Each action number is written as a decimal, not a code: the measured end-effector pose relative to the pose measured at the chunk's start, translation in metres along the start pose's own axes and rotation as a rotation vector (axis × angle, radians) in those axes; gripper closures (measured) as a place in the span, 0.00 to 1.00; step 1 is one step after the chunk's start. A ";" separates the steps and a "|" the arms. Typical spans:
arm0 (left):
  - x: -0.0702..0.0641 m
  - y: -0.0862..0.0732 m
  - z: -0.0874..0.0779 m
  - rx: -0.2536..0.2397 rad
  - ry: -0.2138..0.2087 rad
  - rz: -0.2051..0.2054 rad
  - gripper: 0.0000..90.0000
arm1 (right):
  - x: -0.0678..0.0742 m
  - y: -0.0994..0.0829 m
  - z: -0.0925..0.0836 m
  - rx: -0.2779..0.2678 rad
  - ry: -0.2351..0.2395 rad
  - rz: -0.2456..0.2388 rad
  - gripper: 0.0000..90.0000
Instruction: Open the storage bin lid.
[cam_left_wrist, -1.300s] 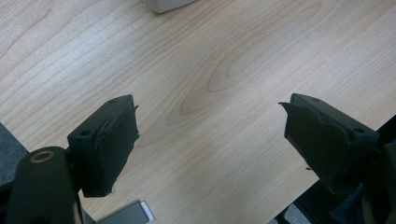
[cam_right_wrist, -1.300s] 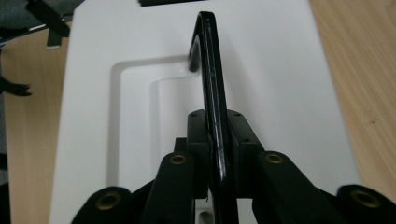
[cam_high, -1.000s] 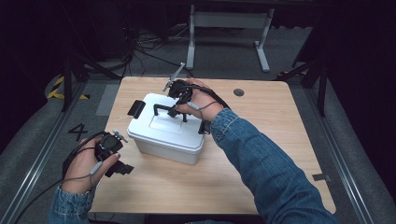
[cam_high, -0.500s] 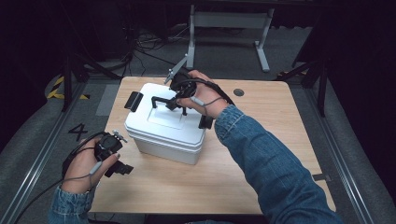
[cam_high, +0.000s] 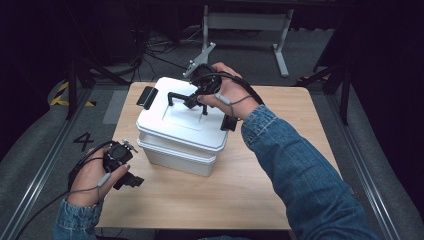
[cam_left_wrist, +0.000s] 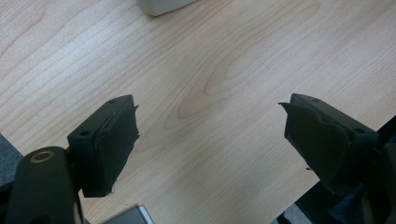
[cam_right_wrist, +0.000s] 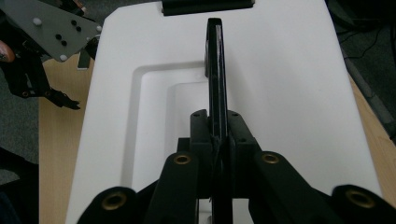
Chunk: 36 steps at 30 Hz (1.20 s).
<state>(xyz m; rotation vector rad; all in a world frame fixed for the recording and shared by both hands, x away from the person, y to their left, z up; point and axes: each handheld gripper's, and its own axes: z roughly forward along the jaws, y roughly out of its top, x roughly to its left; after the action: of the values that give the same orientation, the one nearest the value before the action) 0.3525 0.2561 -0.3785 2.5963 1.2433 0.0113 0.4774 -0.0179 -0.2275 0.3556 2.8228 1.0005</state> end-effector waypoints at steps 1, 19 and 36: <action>0.000 0.000 0.000 0.000 0.000 0.000 0.20 | 0.000 0.000 0.000 0.000 0.000 0.000 0.93; -0.001 0.003 0.003 0.017 -0.001 0.006 0.20 | -0.020 -0.042 -0.051 0.021 -0.081 0.045 0.93; 0.001 0.002 0.005 0.025 -0.002 -0.003 0.20 | -0.042 -0.094 -0.091 0.031 -0.142 0.137 0.93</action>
<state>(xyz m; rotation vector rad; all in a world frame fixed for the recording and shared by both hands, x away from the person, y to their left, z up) 0.3557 0.2546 -0.3831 2.6145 1.2548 -0.0069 0.4837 -0.1550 -0.2154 0.6054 2.7186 0.9173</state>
